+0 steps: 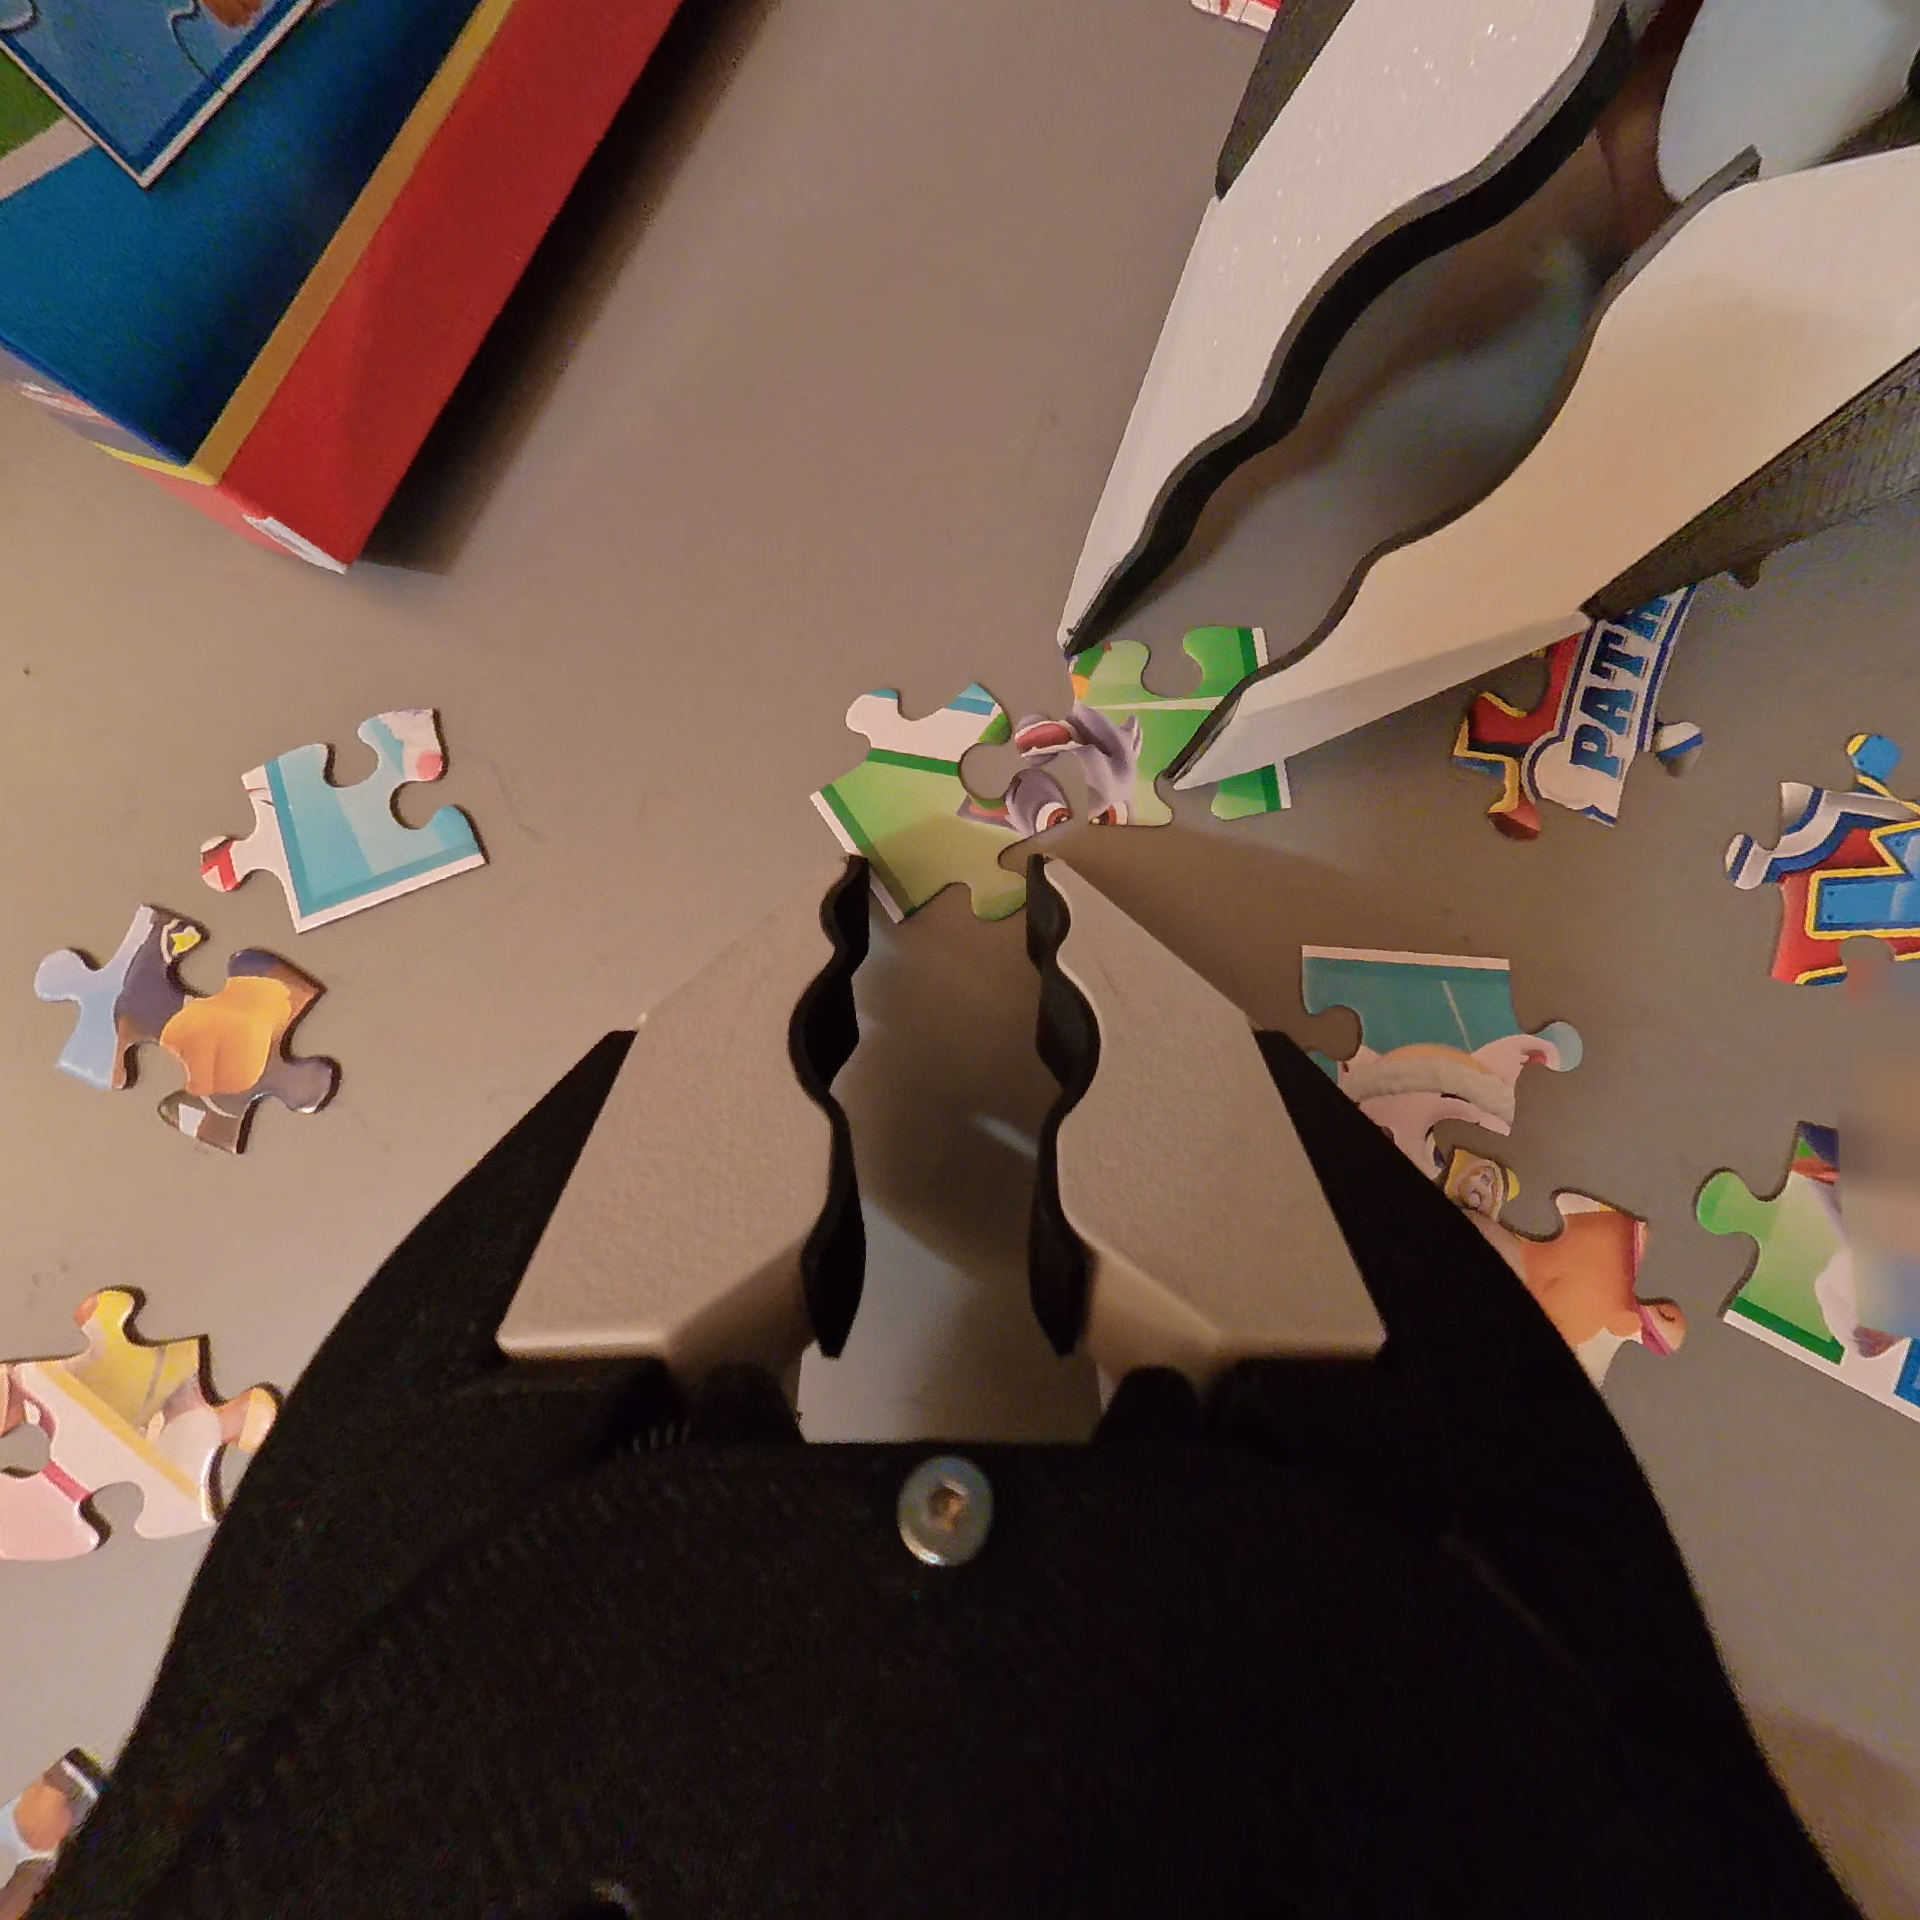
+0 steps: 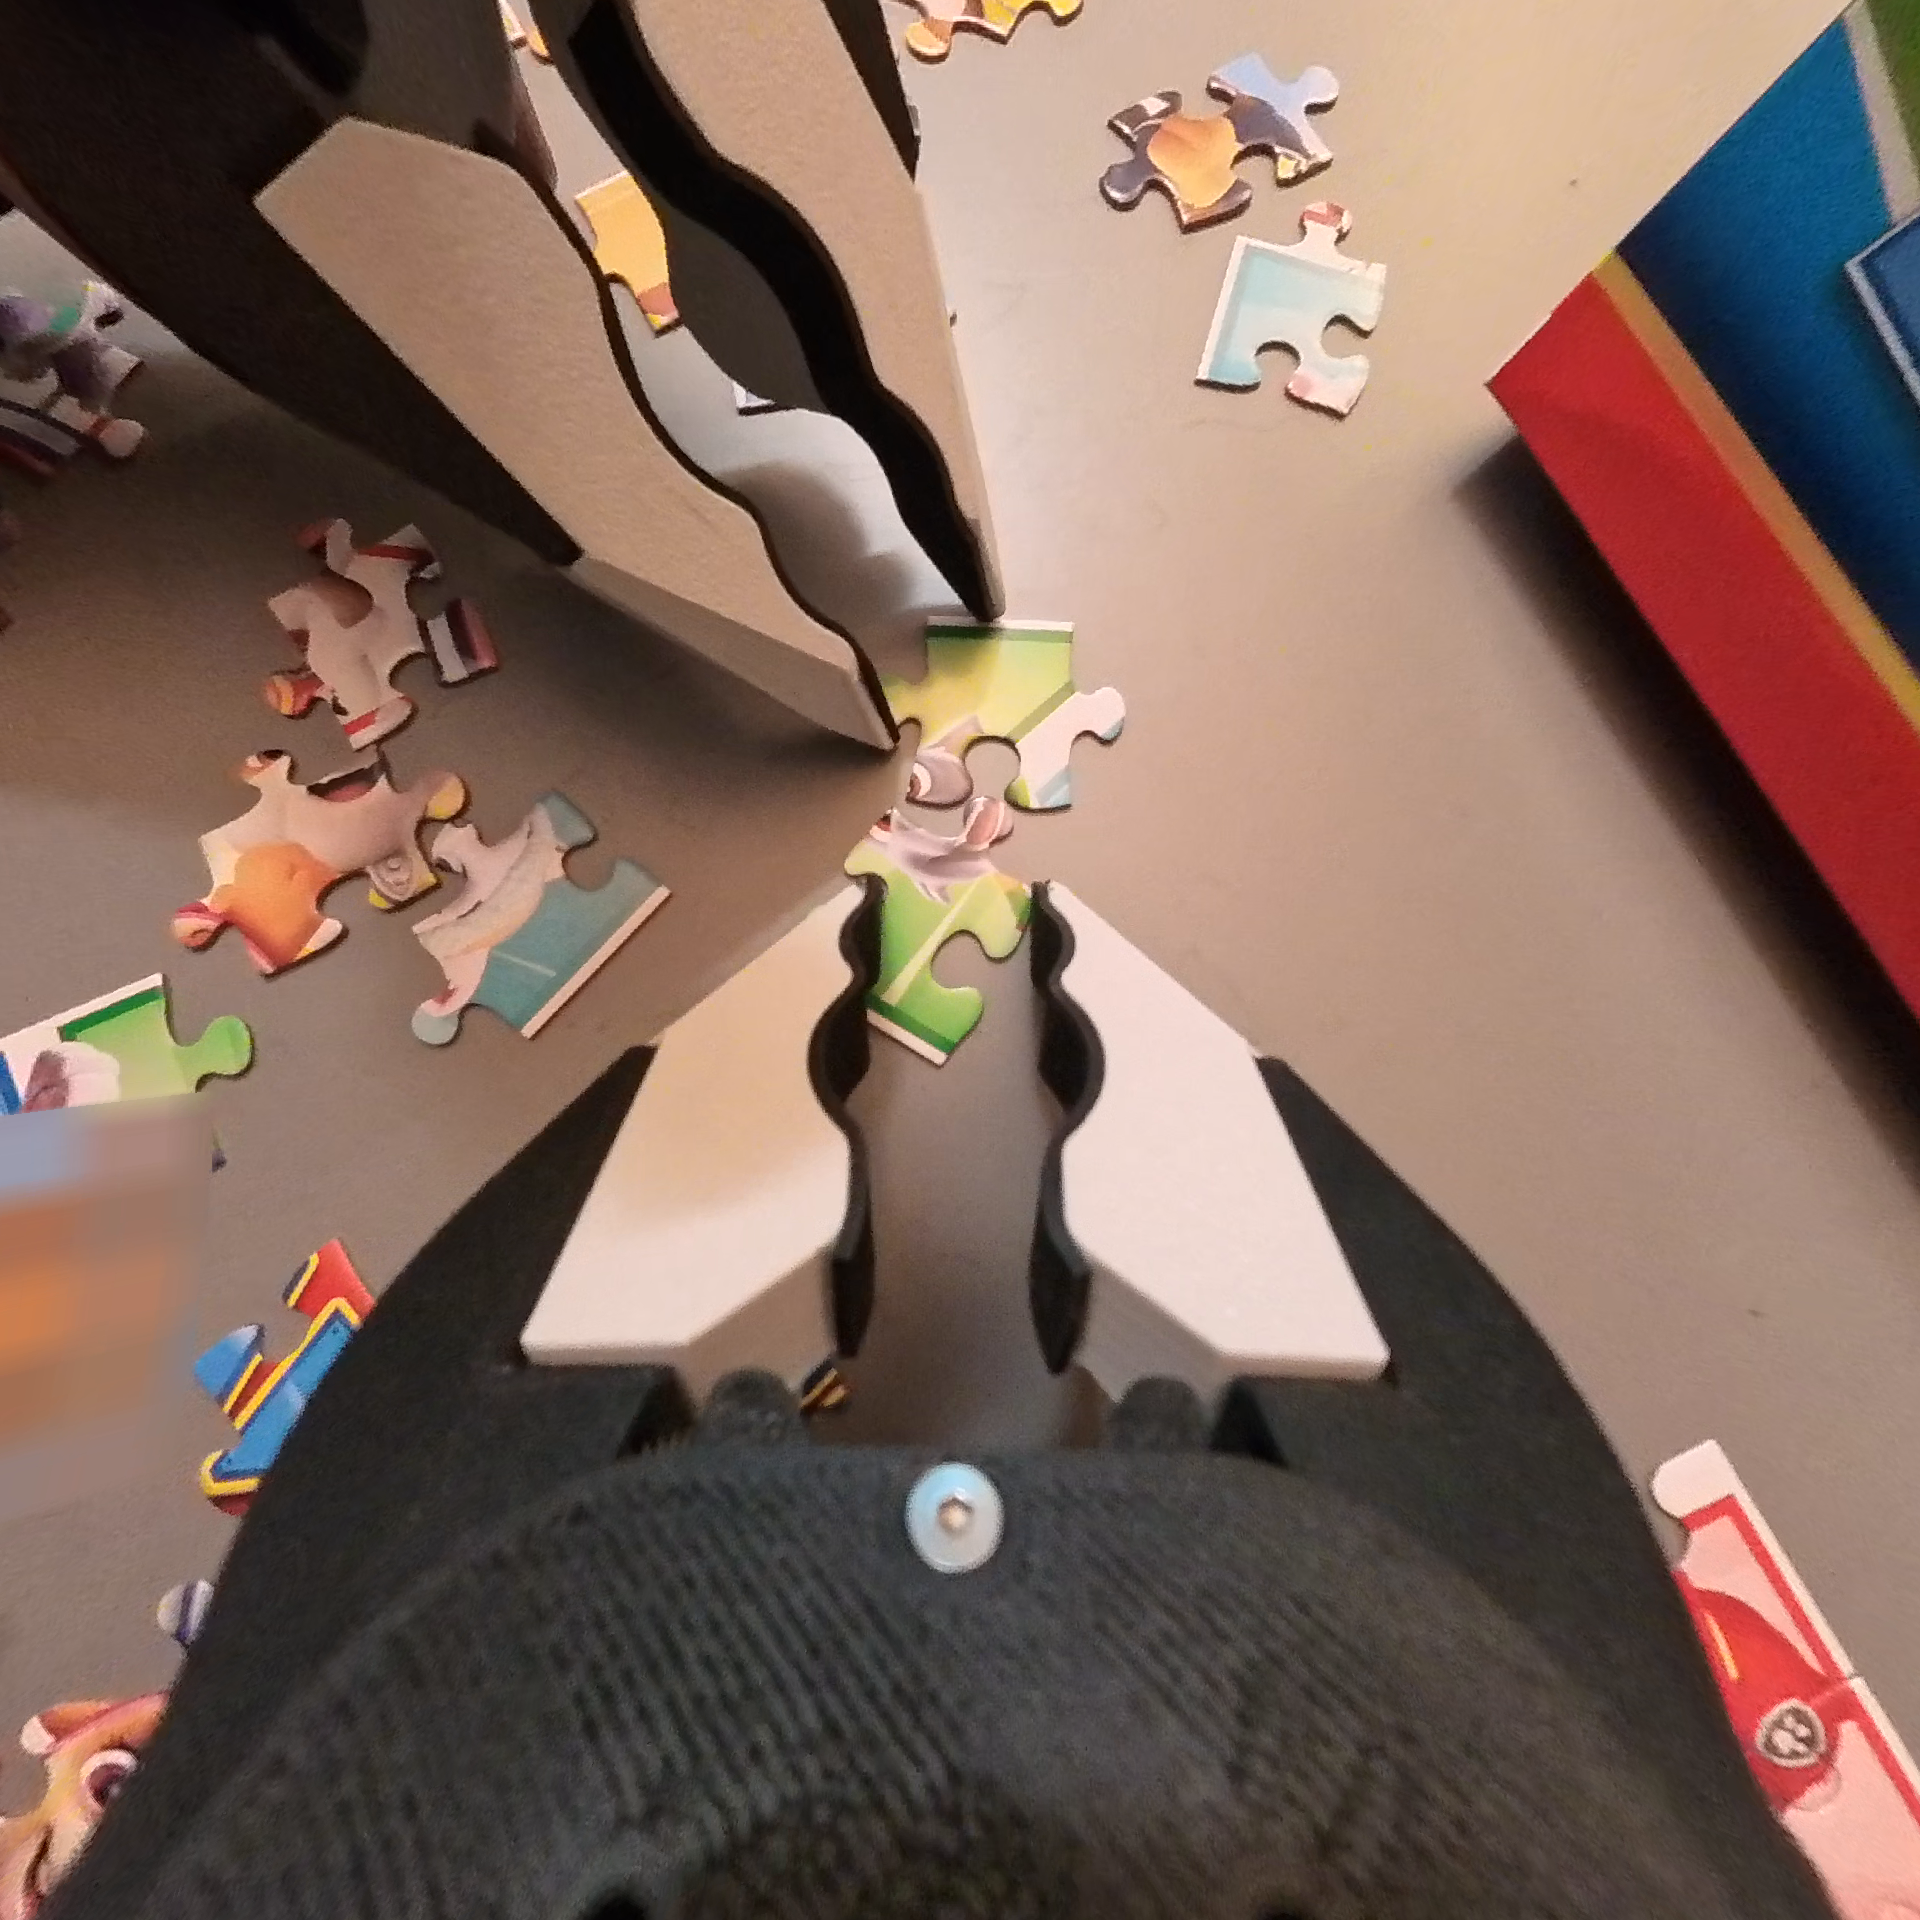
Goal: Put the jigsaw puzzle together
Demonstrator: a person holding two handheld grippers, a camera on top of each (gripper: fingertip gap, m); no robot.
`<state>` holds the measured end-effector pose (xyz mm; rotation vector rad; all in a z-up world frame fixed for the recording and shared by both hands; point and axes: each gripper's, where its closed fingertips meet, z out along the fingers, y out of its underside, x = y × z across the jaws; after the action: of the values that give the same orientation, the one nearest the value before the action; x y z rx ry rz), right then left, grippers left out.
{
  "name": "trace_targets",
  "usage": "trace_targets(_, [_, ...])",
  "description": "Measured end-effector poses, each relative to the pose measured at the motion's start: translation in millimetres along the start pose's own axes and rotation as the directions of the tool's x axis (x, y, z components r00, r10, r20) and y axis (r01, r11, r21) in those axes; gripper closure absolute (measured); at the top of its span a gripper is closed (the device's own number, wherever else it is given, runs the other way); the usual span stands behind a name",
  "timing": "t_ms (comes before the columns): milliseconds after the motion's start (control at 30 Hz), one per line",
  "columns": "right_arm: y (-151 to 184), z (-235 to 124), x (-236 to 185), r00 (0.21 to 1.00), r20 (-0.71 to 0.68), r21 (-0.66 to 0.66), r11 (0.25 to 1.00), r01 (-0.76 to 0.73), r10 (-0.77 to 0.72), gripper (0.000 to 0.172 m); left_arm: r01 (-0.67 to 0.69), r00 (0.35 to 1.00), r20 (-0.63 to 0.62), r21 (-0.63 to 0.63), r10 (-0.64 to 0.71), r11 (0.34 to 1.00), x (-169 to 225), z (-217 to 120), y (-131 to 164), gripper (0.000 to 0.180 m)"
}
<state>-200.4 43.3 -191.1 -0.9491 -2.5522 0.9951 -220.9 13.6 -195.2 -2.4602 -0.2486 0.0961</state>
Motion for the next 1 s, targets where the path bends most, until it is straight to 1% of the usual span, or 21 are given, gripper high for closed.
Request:
trace_targets(167, [2.4, -2.5, 0.3, 1.0, 0.014, -0.003, 1.0, 0.002, -0.002, 0.146, -0.009, 1.0, 0.019, -0.009, 0.009, 1.0, 0.2, -1.2, 1.1, 0.152])
trace_targets(233, [3.6, -4.2, 1.8, 1.0, 0.026, 0.002, 1.0, -0.009, 0.009, 0.146, -0.03, 0.997, 0.066, -0.007, 0.03, 1.0, -4.4, -2.3, -0.9, 0.16])
trace_targets(300, [3.4, -6.6, 2.9, 0.999, 0.043, 0.014, 1.0, -0.02, 0.019, 0.146, -0.036, 0.996, 0.08, -0.008, 0.037, 0.999, -5.4, -2.5, -1.3, 0.162])
trace_targets(333, [1.7, -8.5, 2.7, 0.998, 0.054, 0.029, 0.999, -0.024, 0.022, 0.16, -0.031, 0.997, 0.073, -0.005, 0.031, 1.0, -4.7, -2.3, -1.4, 0.162])
trace_targets(367, [-0.6, -10.4, 2.6, 0.998, 0.065, 0.047, 0.998, -0.029, 0.026, 0.163, -0.027, 0.997, 0.068, -0.002, 0.027, 1.0, -4.3, -2.1, -1.5, 0.162])
trace_targets(467, [-1.1, -13.8, 3.4, 0.996, 0.082, 0.049, 0.998, -0.05, 0.045, 0.155, -0.016, 0.999, 0.052, 0.024, 0.014, 1.0, -3.2, -3.8, -4.3, 0.16])
trace_targets(633, [-0.6, -19.1, 11.5, 0.998, 0.043, 0.05, 0.997, -0.054, 0.052, 0.151, 0.01, 1.0, 0.025, 0.086, -0.012, 0.996, -1.4, -11.1, -13.7, 0.157])
trace_targets(767, [-0.4, -16.1, 4.3, 0.997, 0.053, 0.023, 0.998, -0.054, 0.053, 0.138, 0.009, 1.0, 0.026, 0.086, -0.012, 0.996, -1.6, -9.9, -13.3, 0.155])
trace_targets(833, [4.2, -13.7, 5.4, 0.999, 0.023, -0.012, 0.999, -0.032, 0.033, 0.133, 0.008, 1.0, 0.026, 0.082, -0.01, 0.997, -1.2, -8.5, -12.8, 0.154])
trace_targets(933, [14.8, -13.5, 18.1, 0.998, -0.066, -0.079, 0.997, 0.003, -0.008, 0.129, 0.009, 1.0, 0.026, 0.085, -0.011, 0.996, -0.8, -8.1, -13.2, 0.153])
trace_targets(967, [16.4, -16.0, 23.3, 0.996, -0.092, -0.084, 0.996, 0.003, -0.011, 0.133, 0.009, 1.0, 0.028, 0.086, -0.011, 0.996, -1.2, -8.3, -13.3, 0.153])
trace_targets(1000, [19.2, -19.4, 31.5, 0.991, -0.13, -0.097, 0.995, -0.001, -0.012, 0.133, 0.01, 0.999, 0.029, 0.087, -0.012, 0.996, -1.6, -8.6, -13.3, 0.152])
